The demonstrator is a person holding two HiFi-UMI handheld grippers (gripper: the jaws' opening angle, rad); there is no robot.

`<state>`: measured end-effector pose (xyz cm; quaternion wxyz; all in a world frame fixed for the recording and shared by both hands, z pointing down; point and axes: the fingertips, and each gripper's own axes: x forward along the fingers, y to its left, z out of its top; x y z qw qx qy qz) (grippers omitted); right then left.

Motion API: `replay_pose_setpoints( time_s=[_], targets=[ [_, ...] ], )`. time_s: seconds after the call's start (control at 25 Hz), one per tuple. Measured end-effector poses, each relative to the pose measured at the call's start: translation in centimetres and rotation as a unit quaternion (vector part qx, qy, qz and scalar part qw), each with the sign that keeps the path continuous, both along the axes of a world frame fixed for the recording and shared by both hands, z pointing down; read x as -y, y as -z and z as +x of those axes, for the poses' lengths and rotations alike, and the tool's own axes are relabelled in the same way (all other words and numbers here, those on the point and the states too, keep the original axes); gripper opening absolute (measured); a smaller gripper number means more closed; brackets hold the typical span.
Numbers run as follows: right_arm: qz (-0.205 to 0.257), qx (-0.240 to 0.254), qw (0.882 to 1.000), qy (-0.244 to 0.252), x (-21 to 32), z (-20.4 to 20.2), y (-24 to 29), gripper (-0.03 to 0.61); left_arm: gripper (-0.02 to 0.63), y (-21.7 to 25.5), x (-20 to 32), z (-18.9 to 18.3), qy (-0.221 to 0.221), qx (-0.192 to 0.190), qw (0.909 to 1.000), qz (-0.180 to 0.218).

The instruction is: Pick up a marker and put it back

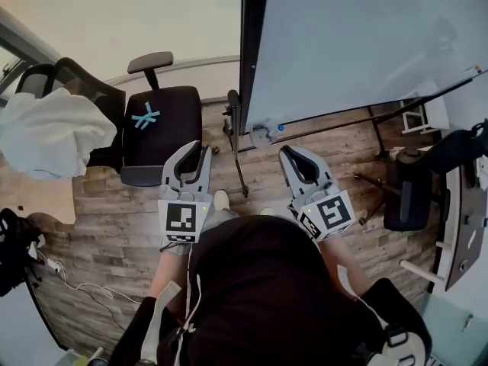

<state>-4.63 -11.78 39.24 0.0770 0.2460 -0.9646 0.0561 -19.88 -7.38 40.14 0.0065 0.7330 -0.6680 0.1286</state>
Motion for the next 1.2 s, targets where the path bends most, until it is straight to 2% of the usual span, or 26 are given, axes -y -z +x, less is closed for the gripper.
replay_pose_setpoints(
  time_s=[0.56,1.0,1.2],
  targets=[
    [0.0,-0.008,0.995,0.096,-2.0,-5.6,-0.3,0.032,0.072,0.1,-4.8,-4.0,0.075,-0.016,0.997,0.012],
    [-0.001,-0.022,0.991,0.13,-2.8,-7.1,-0.9,0.032,0.071,0.2,-6.5,-4.9,0.104,-0.048,0.9933,0.015],
    [0.003,-0.031,0.989,0.147,-3.3,-7.3,-1.1,0.032,0.066,0.0,-6.9,-4.9,0.105,-0.048,0.9929,0.026]
  ],
)
